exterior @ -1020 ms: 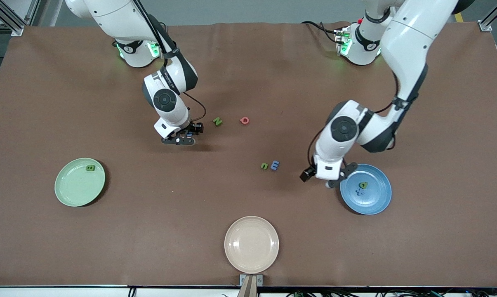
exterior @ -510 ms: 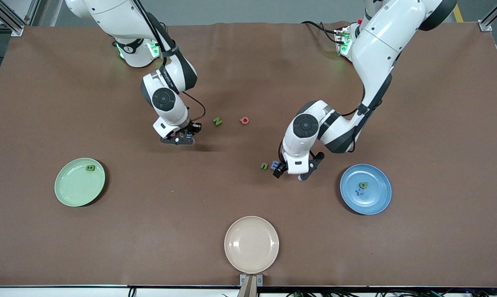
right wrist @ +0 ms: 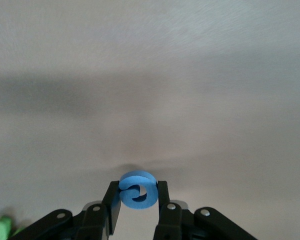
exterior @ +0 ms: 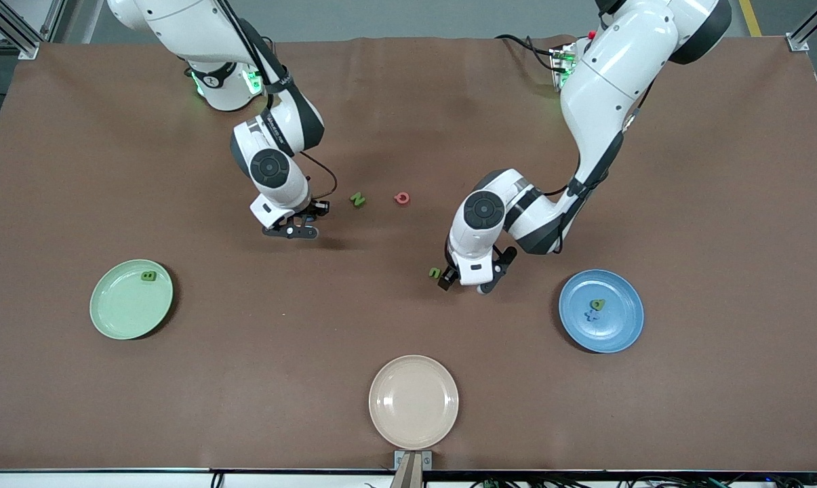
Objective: Sort upper and lower case letters into plates
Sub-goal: 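Grasp the blue m with the left gripper while the right gripper grasps C, then drop m on the blue plate while the right gripper drops C on the green plate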
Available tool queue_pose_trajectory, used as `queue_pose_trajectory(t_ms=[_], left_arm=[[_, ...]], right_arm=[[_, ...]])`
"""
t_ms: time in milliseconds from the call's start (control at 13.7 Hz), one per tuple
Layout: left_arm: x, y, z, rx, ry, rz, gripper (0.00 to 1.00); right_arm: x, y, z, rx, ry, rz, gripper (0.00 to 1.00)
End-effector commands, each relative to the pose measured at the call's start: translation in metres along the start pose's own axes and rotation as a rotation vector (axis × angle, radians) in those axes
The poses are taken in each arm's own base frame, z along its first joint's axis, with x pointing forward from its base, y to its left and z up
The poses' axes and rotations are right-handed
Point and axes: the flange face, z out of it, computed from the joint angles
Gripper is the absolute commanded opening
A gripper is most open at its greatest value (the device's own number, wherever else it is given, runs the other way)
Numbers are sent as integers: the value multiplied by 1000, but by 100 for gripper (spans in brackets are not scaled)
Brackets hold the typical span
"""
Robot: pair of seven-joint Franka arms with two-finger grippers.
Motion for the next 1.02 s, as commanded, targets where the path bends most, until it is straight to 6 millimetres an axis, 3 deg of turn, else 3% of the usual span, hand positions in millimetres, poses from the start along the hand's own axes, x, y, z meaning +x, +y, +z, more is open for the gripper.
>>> queue_pose_trajectory(t_ms=[0, 146, 291, 364, 510, 656, 801, 874, 947], left_arm=[[-1, 13, 2, -18, 12, -8, 85], [-6, 16, 7, -20, 9, -2, 81], [-8, 16, 7, -20, 12, 3, 77], [-8, 16, 8, -19, 14, 6, 71], [-8, 16, 9, -18, 13, 12, 55], [-6, 15, 9, -18, 21, 44, 33], [2, 15, 7, -22, 53, 99, 8], [8, 17, 0, -25, 66, 98, 0], [31, 15, -11, -12, 98, 97, 0]], right_arm=[[22, 53, -78, 19, -57, -40, 23], [51, 115, -97, 48, -94, -108, 23], [77, 188, -95, 73, -77, -216, 23], [92, 225, -95, 72, -43, -262, 23], [118, 283, -76, 61, 4, -349, 23], [138, 319, -52, 67, 37, -406, 23], [157, 341, -36, 68, 56, -445, 23], [165, 347, -33, 69, 59, -446, 23], [170, 352, -26, 80, 57, -432, 23]])
